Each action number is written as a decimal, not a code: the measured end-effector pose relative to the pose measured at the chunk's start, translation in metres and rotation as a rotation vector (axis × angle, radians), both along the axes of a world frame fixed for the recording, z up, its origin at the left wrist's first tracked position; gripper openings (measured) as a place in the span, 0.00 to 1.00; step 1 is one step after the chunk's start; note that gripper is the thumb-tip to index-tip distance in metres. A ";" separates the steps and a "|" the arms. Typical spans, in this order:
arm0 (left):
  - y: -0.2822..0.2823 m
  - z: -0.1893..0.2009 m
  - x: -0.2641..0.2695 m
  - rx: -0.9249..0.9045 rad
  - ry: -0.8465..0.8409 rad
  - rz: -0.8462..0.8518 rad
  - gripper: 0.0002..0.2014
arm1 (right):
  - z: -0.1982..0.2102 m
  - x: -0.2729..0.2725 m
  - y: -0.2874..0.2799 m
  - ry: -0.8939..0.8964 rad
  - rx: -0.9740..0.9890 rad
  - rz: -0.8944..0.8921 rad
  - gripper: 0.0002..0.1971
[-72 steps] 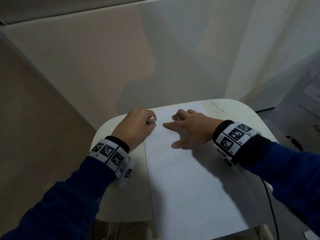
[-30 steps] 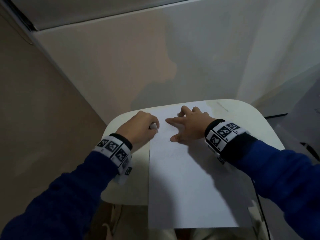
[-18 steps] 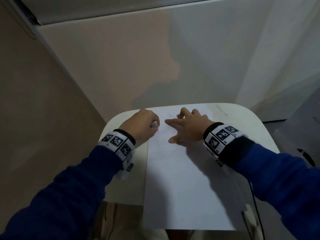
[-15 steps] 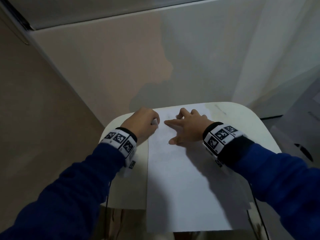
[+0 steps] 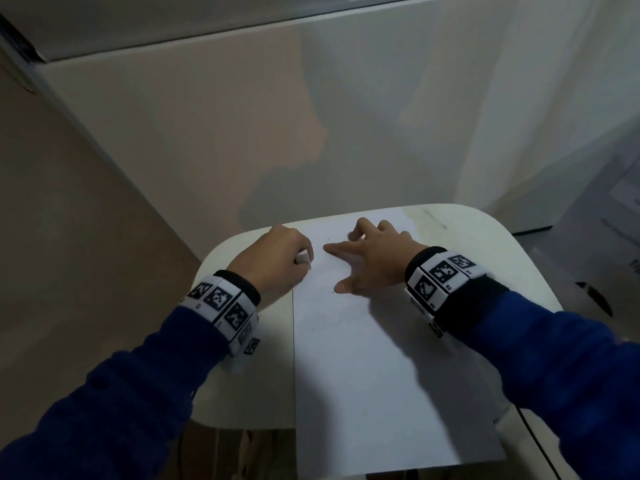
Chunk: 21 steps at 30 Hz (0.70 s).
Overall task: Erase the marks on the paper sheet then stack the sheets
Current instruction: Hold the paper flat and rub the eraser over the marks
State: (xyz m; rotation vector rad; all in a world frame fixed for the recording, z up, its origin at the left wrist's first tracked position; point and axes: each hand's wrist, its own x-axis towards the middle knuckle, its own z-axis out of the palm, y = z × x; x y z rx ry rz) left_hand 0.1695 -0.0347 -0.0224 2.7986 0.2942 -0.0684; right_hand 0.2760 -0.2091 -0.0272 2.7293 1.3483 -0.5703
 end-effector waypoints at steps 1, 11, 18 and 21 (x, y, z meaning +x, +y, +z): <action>-0.002 0.000 -0.001 0.008 0.003 -0.001 0.10 | 0.000 0.000 -0.001 -0.002 -0.002 0.006 0.40; -0.006 0.001 -0.008 -0.029 0.040 0.016 0.10 | -0.001 0.003 -0.003 0.009 0.014 0.030 0.40; -0.001 -0.003 -0.006 -0.040 -0.052 0.075 0.07 | -0.002 0.003 -0.003 0.005 0.018 0.029 0.40; -0.006 -0.003 -0.014 -0.042 0.028 0.014 0.09 | -0.003 0.004 -0.003 0.006 0.020 0.033 0.40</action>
